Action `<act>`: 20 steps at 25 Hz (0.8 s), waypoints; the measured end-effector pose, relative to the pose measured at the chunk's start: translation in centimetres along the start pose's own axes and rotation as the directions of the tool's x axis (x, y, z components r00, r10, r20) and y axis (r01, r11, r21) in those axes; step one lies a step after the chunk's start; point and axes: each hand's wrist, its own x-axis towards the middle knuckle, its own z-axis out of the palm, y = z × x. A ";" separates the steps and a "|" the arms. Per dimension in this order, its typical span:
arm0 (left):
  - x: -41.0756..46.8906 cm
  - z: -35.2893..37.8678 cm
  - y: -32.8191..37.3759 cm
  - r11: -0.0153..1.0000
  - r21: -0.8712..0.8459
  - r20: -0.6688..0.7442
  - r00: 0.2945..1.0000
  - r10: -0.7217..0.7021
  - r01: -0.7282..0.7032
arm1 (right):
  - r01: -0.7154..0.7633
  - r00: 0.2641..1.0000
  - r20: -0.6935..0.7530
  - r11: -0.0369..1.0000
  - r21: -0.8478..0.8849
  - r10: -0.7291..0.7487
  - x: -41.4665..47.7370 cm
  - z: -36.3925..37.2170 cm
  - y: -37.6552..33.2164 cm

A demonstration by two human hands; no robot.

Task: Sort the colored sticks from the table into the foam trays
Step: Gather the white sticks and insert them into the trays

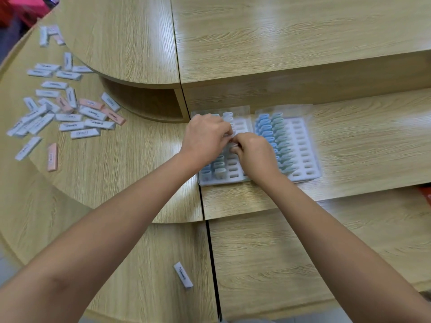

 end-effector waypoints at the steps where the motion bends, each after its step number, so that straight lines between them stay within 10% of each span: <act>1: 0.2 0.1 0.0 0.999 0.027 0.026 0.999 0.046 -0.047 | -0.034 0.999 0.005 0.999 0.008 0.034 0.1 0.0 -0.1; 9: -0.4 -0.9 -0.3 0.948 0.158 0.190 0.950 0.247 -0.278 | -0.219 0.976 0.018 0.966 0.140 0.218 -0.1 0.2 -0.9; 15: -4.6 -4.6 -3.8 0.949 -0.306 -0.035 0.995 -0.093 0.078 | -0.167 0.984 -0.065 0.986 -0.013 0.166 0.3 -2.6 -3.6; 20: -12.0 -7.8 -13.8 0.869 -0.195 0.031 0.889 -0.458 0.455 | 0.042 0.998 -0.048 0.999 -0.001 -0.042 3.5 -1.1 -10.3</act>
